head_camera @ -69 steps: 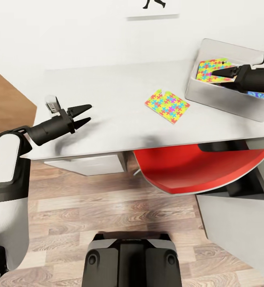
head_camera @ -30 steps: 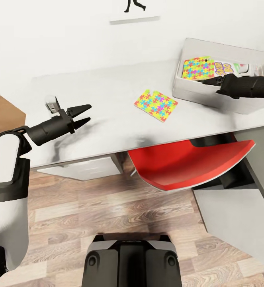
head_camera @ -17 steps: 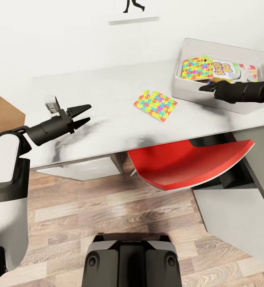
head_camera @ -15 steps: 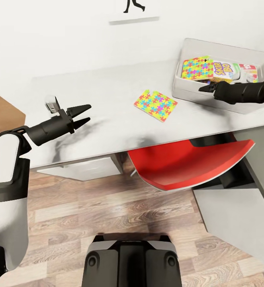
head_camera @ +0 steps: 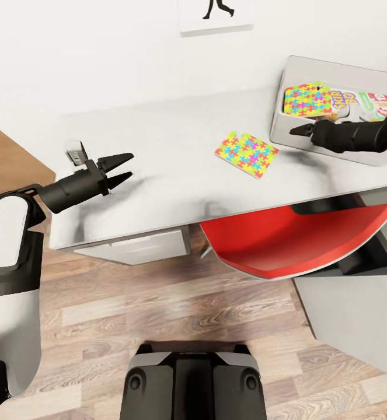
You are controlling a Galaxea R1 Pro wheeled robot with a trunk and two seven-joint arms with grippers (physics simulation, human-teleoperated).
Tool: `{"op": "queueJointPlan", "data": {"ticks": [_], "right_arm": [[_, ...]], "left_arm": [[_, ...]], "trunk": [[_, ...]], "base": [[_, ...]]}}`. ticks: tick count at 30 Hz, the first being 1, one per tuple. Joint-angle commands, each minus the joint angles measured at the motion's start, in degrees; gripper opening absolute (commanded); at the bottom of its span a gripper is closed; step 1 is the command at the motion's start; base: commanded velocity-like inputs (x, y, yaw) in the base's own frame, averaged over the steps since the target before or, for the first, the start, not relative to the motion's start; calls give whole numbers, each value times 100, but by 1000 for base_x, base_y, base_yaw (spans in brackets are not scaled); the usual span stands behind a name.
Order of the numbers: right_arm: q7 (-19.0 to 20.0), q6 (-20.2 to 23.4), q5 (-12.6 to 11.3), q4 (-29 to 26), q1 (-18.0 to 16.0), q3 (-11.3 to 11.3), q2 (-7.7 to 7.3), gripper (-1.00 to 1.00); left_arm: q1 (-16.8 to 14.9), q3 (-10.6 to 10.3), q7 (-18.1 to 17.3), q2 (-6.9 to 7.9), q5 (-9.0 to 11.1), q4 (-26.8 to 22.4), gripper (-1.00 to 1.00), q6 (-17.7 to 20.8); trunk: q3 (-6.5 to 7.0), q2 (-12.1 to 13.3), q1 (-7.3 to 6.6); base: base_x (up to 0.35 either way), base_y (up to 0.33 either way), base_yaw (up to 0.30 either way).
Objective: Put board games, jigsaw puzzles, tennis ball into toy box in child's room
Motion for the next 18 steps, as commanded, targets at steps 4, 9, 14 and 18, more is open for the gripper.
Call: {"op": "queueJointPlan", "data": {"ticks": [4,9,14,18], "right_arm": [[-88,8,-58,-35,1,13,8,100],[-166,8,-58,-48,5,19,21,100],[-323,8,-58,-51,2,19,88,100],[-539,8,-62,-51,-3,13,183,100]], "left_arm": [[-4,6,-63,1,-56,3,100,22],[-4,6,-62,1,-55,3,100,22],[-4,6,-61,1,-57,3,100,19],[-4,6,-61,1,-59,3,100,17]], "trunk": [[-7,-9,3],[-7,-9,3],[-7,-9,3],[-7,-9,3]], "base": [[0,264,-1],[0,187,0],[0,88,0],[0,47,0]]}}
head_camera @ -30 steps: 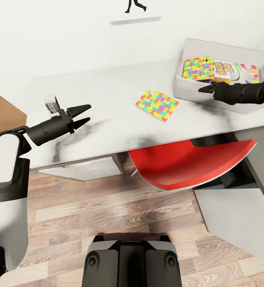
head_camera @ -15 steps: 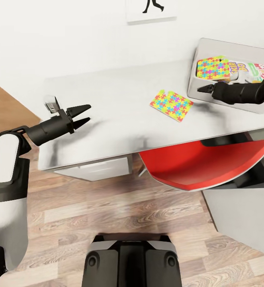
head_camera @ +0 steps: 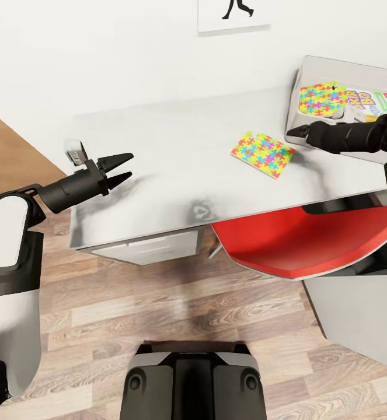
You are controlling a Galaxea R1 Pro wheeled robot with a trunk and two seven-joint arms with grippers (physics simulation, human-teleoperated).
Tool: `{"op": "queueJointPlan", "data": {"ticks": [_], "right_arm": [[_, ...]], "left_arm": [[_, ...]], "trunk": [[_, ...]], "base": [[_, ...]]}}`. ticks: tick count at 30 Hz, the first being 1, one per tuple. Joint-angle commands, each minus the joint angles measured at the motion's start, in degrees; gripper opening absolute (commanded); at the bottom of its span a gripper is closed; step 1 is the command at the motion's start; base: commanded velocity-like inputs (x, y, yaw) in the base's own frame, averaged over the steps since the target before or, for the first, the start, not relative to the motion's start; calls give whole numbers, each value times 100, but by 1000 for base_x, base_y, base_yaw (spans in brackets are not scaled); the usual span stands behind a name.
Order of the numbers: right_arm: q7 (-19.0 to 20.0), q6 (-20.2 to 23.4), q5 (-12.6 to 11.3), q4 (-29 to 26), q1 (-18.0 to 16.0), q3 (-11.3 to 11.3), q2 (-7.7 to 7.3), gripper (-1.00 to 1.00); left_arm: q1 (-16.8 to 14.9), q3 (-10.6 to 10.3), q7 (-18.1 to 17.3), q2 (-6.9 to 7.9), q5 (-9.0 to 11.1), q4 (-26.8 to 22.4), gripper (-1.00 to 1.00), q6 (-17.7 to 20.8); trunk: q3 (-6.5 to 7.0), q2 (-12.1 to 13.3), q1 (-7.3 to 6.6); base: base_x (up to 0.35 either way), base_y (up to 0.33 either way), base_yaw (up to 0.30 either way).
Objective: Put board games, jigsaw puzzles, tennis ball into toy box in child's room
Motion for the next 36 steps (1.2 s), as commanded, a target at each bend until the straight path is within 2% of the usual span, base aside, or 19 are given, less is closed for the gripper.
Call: {"op": "queueJointPlan", "data": {"ticks": [1,11,19,21,24,26,30,36], "right_arm": [[-63,5,-58,-3,-6,13,-4,100],[-391,5,-60,36,-6,-71,89,100],[-490,5,-56,141,59,-346,102,100],[-549,5,-52,209,97,-505,109,100],[-602,5,-51,242,112,-585,112,100],[-744,5,-52,304,143,-721,118,100],[-962,5,-57,362,189,-848,128,100],[-1088,5,-60,394,226,-912,135,100]], "left_arm": [[-4,6,-60,0,-59,2,100,22],[-4,6,-59,0,-57,2,100,20],[-4,6,-59,0,-58,2,100,20],[-4,6,-59,0,-58,2,100,20],[-4,6,-59,0,-58,2,100,20],[-4,6,-59,0,-58,2,100,19],[-4,6,-59,0,-58,2,100,19],[-4,6,-59,0,-58,2,100,19]], "trunk": [[-7,-9,3],[-7,-9,3],[-7,-9,3],[-7,-9,3],[-7,-9,3],[-7,-9,3],[-7,-9,3],[-7,-9,3]], "base": [[0,37,0],[0,17,0],[0,5,0],[0,2,0],[0,2,0],[0,1,0],[0,0,0],[0,0,0]]}}
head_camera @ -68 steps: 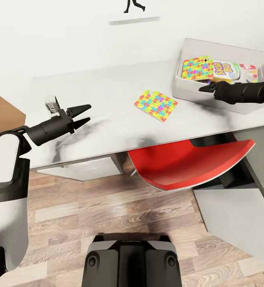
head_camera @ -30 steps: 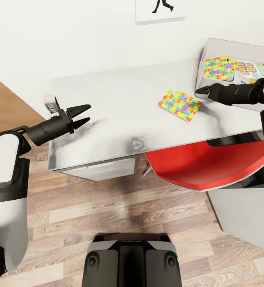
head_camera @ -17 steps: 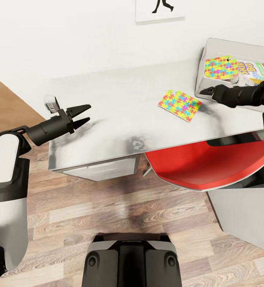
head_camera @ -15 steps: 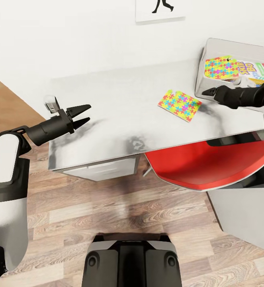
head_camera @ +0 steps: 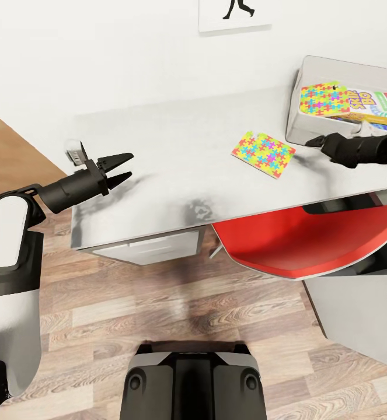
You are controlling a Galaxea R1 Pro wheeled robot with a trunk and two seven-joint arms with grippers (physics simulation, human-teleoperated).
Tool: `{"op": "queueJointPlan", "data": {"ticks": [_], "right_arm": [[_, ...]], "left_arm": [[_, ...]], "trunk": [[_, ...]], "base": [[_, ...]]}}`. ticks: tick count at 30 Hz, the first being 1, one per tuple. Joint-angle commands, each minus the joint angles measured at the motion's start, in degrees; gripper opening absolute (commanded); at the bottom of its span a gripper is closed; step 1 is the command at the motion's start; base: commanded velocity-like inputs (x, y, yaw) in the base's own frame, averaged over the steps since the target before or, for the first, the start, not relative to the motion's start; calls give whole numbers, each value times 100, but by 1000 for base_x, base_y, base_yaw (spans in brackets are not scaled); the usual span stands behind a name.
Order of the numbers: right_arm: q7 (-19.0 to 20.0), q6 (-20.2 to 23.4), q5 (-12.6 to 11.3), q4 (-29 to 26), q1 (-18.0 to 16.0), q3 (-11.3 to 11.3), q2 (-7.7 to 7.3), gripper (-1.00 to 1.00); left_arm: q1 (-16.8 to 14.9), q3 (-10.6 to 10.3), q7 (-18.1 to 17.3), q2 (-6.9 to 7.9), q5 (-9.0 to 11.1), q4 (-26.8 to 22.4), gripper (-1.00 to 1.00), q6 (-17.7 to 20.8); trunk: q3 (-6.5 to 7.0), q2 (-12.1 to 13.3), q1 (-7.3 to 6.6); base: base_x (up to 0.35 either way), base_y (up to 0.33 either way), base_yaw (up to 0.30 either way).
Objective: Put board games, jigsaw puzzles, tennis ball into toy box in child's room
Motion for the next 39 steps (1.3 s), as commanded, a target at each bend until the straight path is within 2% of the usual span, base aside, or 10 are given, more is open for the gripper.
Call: {"op": "queueJointPlan", "data": {"ticks": [1,15,28,39], "right_arm": [[-85,9,-60,4,6,-8,-1,100],[-183,9,-62,31,76,-65,60,100],[-197,7,-68,109,90,-77,108,100],[-196,-22,-77,186,90,-79,132,100]], "left_arm": [[-4,6,-60,0,-60,2,100,22],[-4,6,-60,0,-59,2,100,22],[-4,5,-60,1,-59,2,100,28],[-4,-1,-60,0,-57,2,100,24]], "trunk": [[-7,-9,3],[-7,-9,3],[-7,-9,3],[-7,-9,3]], "base": [[0,0,0],[3,4,0],[71,134,0],[23,47,0]]}}
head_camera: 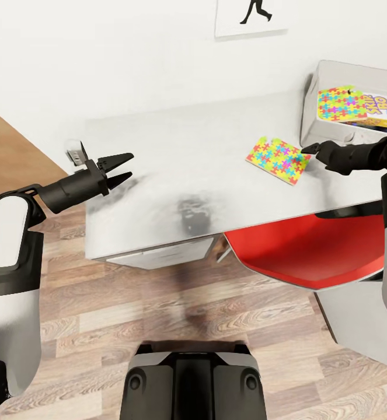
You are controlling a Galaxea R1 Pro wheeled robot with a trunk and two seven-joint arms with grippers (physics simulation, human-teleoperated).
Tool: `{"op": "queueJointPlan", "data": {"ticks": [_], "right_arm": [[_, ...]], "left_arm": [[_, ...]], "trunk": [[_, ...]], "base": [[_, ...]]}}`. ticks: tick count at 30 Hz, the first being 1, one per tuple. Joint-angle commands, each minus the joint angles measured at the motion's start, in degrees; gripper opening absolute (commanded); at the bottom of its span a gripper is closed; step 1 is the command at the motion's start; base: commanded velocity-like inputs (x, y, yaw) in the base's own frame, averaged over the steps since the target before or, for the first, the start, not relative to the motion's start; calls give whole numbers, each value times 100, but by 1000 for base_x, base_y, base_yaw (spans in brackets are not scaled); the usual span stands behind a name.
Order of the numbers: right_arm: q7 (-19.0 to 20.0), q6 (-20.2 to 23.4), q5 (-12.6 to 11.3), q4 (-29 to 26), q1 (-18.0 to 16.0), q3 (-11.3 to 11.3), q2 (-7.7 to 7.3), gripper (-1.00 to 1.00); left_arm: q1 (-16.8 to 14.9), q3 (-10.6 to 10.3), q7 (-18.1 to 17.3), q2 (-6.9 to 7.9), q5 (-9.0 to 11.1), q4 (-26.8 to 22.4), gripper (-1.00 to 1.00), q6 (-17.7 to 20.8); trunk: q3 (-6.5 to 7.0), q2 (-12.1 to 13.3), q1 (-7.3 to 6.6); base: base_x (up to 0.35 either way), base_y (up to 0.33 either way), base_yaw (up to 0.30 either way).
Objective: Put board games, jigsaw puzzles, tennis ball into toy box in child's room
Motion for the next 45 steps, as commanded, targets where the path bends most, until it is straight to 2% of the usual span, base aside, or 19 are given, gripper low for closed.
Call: {"op": "queueJointPlan", "data": {"ticks": [1,17,25,35,41,45], "right_arm": [[-57,-3,-66,19,-4,-1,11,100],[16,-348,-121,334,-9,-5,67,100],[56,-491,-250,417,-10,-9,45,100],[105,-600,-348,503,-1,-10,58,100],[433,-762,-376,671,18,-10,58,100],[837,-880,-380,862,26,-9,50,100]], "left_arm": [[-4,6,-60,0,-59,2,100,22],[-59,1,-54,-17,-73,197,100,26],[-87,2,-61,-19,-62,308,100,28],[-149,-7,-30,-28,209,373,100,29],[-193,-21,-5,-15,348,387,100,28],[-208,-25,2,-8,398,392,100,29]], "trunk": [[-7,-9,3],[-7,-9,3],[-7,-9,3],[-7,-9,3],[-7,-9,3],[-7,-9,3]], "base": [[9,18,0],[3,6,0],[0,1,0],[0,0,0],[0,0,0],[0,0,0]]}}
